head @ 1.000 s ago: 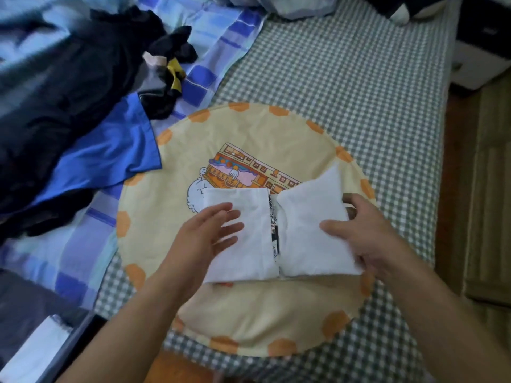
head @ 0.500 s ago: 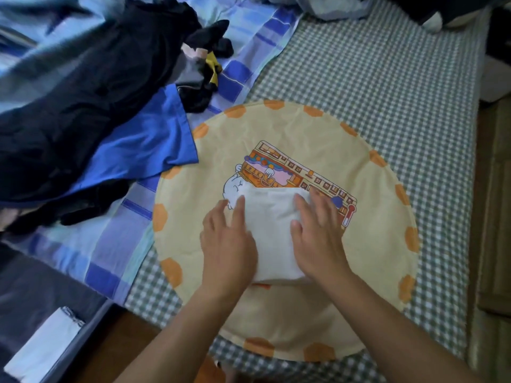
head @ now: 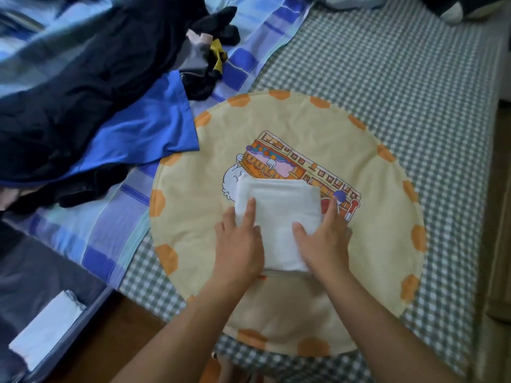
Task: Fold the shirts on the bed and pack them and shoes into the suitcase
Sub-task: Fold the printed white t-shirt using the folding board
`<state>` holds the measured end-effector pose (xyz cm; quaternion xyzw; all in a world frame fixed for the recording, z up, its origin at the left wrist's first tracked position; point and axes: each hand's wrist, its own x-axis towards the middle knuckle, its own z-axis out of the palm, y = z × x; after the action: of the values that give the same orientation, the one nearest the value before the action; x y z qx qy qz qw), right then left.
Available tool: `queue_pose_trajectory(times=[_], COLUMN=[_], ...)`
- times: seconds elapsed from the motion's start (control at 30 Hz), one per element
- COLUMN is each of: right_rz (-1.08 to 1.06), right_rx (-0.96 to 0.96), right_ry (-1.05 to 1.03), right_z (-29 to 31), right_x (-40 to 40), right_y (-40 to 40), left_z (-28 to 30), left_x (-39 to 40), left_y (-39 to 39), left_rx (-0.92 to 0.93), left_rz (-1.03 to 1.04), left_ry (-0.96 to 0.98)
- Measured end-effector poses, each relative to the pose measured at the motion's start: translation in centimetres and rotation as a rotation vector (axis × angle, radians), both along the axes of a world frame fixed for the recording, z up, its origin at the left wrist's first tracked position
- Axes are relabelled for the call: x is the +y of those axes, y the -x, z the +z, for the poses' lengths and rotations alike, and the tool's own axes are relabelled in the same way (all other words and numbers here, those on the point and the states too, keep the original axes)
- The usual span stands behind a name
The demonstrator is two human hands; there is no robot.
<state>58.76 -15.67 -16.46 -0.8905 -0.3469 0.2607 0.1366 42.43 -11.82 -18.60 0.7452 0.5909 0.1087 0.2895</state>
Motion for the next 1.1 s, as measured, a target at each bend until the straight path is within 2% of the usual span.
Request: queue_pose_trajectory(times=[0.07,0.1,0.17,0.23,0.3,0.37,0.4,0.43,0.53,0.6,0.67,0.73,0.8,0.87,0.97,1.03,1.1], right_rz=[-0.077,-0.022,0.133,0.241,0.216,0.072,0.004,-0.055,-0.226,-0.379,-0.573,-0.648,-0.566,-0.436,-0.136,0.094,0.278], right_rx=[0.172,0.217,0.163,0.038,-0.014,0.062,0.113,0.168,0.296,0.407,0.659,0.938,1.118,1.144,1.001,0.872,0.83], right_ry=[0.138,0.182,0.109,-0.063,-0.157,-0.152,-0.118,-0.069,-0.018,-0.041,-0.12,-0.108,-0.009,0.05,0.127,0.189,0.243], right_z=[0.7,0.8,1.4,1.8,1.9,1.9,1.8,1.5,0.5,0.2,0.6,2.3,4.8,6.3,6.8,6.4,5.5], right_x=[-1.9,-2.6,-2.0,-0.1,1.6,1.4,0.6,-0.4,-2.4,-2.3,-2.4,-3.4,-5.0,-6.5,-7.7,-7.5,-7.0], right_y=[0.5,0.3,-1.4,-4.2,-6.6,-7.4,-6.9,-6.0,-2.7,-1.6,-2.0,-2.8,-2.4,-0.6,5.1,10.8,17.4], left_z=[1.1,2.2,4.2,6.4,8.3,8.2,7.8,7.0,4.4,3.7,4.2,5.6,7.2,8.8,10.3,10.2,9.8], left_x=[-1.9,-3.0,-5.4,-7.6,-7.7,-5.3,-3.9,-2.5,0.6,1.8,2.4,1.9,-0.5,-4.4,-9.9,-12.9,-15.4], left_y=[-0.3,-0.7,-1.5,-1.9,-1.7,-1.4,-1.5,-2.0,-4.3,-5.1,-4.5,-2.7,0.2,4.2,11.4,17.3,23.7], left_rx=[-0.158,-0.188,-0.154,-0.013,0.131,0.244,0.289,0.307,0.218,0.157,0.101,-0.092,-0.421,-0.62,-0.761,-0.79,-0.824], left_rz=[0.129,0.202,0.229,0.114,0.057,0.046,0.059,0.105,0.266,0.332,0.375,0.454,0.577,0.646,0.741,0.853,0.982], left_ry=[0.264,0.37,0.51,0.567,0.39,0.023,-0.078,-0.079,0.279,0.408,0.533,0.695,0.87,0.955,0.944,0.902,0.839])
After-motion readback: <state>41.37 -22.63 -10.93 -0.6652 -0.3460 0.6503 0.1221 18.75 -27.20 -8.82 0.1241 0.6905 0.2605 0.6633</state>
